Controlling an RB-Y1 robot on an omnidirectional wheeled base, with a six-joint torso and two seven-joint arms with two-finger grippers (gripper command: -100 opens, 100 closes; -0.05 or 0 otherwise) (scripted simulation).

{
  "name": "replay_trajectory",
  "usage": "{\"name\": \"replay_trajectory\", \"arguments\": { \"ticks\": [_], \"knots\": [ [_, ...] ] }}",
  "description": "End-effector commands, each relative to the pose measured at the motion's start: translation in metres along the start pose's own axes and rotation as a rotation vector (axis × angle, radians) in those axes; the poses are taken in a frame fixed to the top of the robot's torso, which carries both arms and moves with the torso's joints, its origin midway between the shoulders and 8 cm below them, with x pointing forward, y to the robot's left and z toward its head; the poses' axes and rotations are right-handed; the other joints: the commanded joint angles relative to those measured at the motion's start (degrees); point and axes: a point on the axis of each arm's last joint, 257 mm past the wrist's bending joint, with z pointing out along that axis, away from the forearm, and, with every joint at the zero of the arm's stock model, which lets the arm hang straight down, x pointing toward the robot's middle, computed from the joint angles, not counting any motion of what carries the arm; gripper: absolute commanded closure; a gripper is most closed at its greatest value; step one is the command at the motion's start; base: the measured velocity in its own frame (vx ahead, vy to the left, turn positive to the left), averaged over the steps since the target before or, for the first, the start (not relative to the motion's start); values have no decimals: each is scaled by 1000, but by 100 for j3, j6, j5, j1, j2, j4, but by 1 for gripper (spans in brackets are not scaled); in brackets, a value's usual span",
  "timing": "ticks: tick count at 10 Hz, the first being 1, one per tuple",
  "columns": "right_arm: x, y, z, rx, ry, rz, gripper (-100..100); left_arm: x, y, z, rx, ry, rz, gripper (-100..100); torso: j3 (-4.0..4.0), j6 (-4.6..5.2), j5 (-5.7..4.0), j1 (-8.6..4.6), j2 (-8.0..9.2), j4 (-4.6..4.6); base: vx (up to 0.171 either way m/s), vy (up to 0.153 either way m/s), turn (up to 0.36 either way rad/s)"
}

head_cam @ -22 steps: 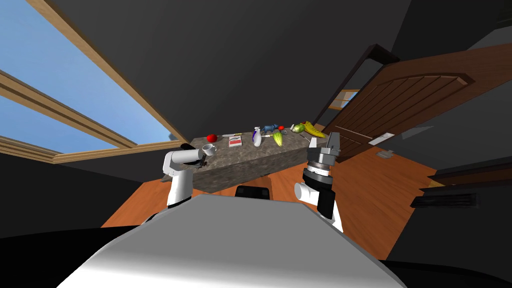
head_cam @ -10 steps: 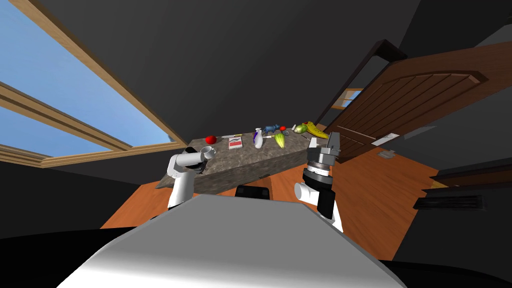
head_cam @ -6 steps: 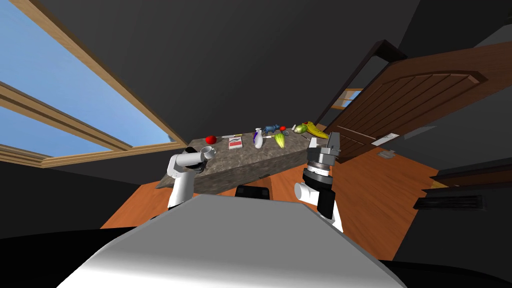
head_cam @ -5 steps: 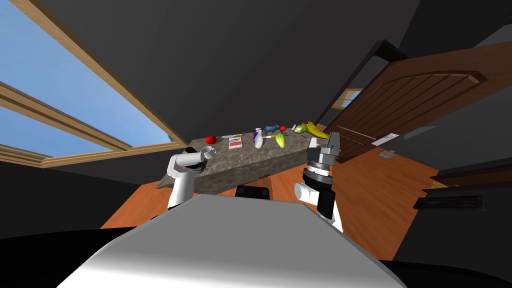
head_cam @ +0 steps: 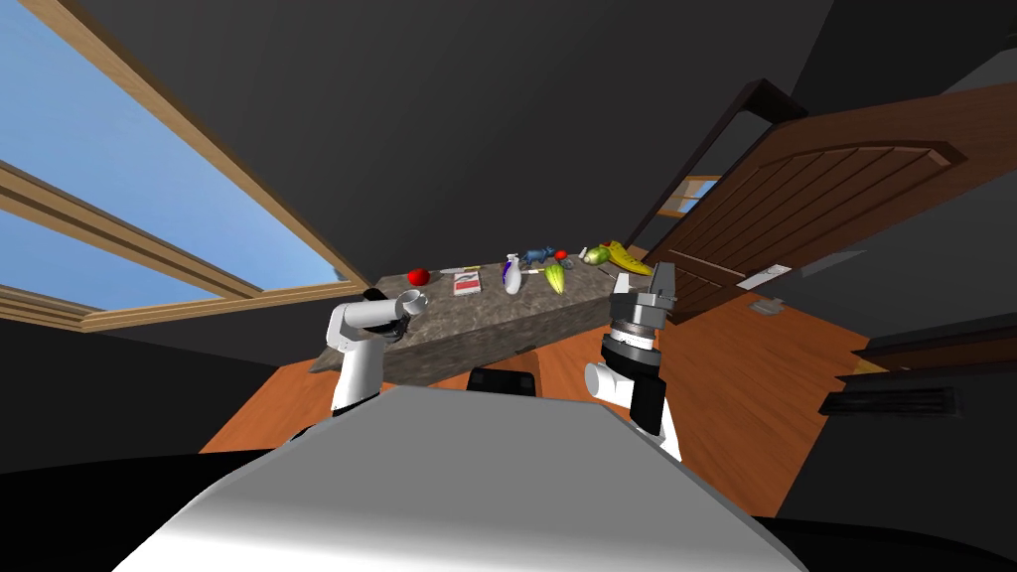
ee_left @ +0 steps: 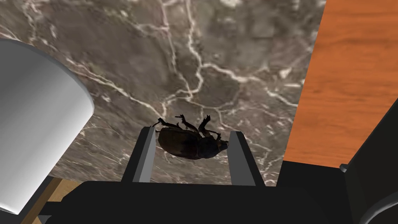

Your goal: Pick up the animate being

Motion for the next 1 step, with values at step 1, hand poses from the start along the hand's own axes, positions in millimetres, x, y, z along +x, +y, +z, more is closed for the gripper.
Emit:
{"name": "replay_trajectory", "arguments": {
  "ticks": [1],
  "knots": [
    [0,0,0,0,0,0,0,0,0,0,0,0,0,0,0,0,0,0,0,0,0,0,0]
  ]
}}
